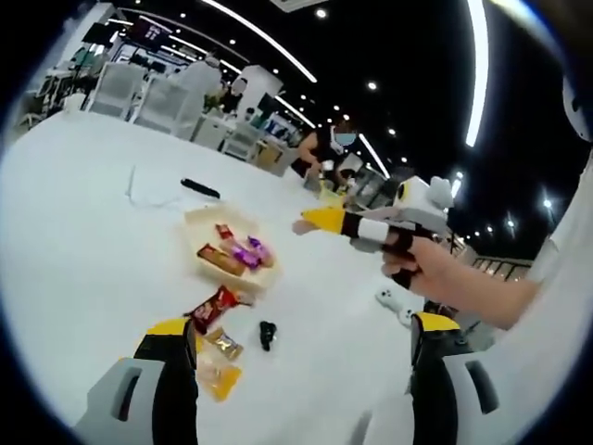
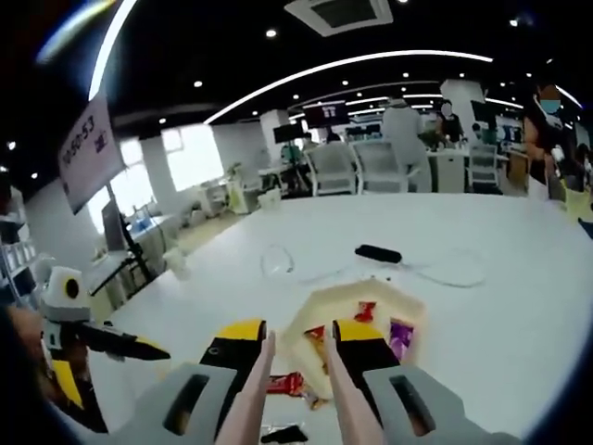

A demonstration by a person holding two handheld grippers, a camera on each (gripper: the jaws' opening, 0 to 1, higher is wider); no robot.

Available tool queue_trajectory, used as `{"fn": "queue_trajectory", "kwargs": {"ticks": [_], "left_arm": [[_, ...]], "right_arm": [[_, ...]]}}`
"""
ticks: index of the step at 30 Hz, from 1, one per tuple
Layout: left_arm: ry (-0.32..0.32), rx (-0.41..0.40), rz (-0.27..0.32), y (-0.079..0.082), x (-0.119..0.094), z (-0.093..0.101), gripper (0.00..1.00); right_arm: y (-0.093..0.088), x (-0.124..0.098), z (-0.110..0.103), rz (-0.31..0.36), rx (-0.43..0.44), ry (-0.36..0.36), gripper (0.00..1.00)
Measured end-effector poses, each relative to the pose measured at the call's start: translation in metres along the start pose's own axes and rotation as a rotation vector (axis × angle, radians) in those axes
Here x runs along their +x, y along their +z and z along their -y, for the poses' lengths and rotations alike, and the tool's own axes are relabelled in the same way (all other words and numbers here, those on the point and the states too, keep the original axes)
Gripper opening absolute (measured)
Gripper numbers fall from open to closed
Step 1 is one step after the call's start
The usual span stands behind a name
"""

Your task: Place the target food into the container with the food tongs after gripping and lifting it, then release it inside without dropping or visibly crushing the food.

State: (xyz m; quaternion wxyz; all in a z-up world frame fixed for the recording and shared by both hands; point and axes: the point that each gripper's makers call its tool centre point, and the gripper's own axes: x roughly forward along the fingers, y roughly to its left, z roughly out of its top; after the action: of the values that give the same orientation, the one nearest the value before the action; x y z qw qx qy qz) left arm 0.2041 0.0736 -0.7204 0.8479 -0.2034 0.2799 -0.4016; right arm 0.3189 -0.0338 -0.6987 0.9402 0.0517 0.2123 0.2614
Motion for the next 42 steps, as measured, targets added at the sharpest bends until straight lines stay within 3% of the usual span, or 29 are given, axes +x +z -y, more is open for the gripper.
{"fn": "queue_trajectory", "kwargs": {"ticks": [26, 30, 42], "left_arm": [[0.030, 0.035, 0.042, -0.002, -0.013, 0.020, 0.95], [0.031, 0.038, 0.041, -0.005, -0.015, 0.022, 0.95], [0.046, 0.045, 0.053, -0.006, -0.024, 0.025, 0.95]], "right_arm": [[-0.005, -0.033, 0.000, 0.048, 0.020, 0.011, 0.28], [-0.006, -0.035, -0.002, 0.057, -0.045, -0.006, 0.29], [-0.004, -0.036, -0.024, 0.083, -0.034, 0.075, 0.29]]}}
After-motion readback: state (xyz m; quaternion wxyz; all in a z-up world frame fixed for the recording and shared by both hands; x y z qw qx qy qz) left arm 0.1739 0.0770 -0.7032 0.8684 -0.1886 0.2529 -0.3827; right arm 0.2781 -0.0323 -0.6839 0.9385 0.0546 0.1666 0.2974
